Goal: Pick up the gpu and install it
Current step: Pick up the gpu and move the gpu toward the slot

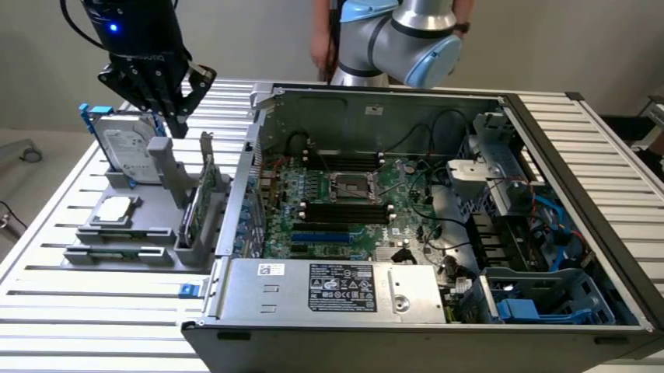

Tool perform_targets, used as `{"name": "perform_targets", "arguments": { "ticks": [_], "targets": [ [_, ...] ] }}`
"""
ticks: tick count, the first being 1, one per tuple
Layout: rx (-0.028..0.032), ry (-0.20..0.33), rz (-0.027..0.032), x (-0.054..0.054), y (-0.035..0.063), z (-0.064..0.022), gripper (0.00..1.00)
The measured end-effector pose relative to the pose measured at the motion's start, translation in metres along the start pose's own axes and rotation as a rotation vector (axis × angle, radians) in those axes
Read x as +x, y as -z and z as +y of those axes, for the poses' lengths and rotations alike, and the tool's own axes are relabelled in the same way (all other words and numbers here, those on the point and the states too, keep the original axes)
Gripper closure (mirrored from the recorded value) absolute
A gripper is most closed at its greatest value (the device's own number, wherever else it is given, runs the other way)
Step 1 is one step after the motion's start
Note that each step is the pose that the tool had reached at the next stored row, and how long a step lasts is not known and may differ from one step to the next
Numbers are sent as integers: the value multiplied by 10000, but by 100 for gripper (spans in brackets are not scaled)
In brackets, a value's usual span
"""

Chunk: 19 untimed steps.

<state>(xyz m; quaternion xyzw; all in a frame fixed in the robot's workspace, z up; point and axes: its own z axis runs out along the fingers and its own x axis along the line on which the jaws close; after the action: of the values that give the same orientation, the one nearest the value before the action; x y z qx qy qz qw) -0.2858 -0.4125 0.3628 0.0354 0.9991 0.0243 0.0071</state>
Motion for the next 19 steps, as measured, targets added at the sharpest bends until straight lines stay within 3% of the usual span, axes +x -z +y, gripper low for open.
{"name": "perform_targets", "arguments": {
  "ticks": [4,8,19],
  "targets": [
    [0,0,0,0,0,0,82],
    [-1,1,4,1,-21,-1,63],
    [2,16,13,4,-218,-34,63]
  ]
}}
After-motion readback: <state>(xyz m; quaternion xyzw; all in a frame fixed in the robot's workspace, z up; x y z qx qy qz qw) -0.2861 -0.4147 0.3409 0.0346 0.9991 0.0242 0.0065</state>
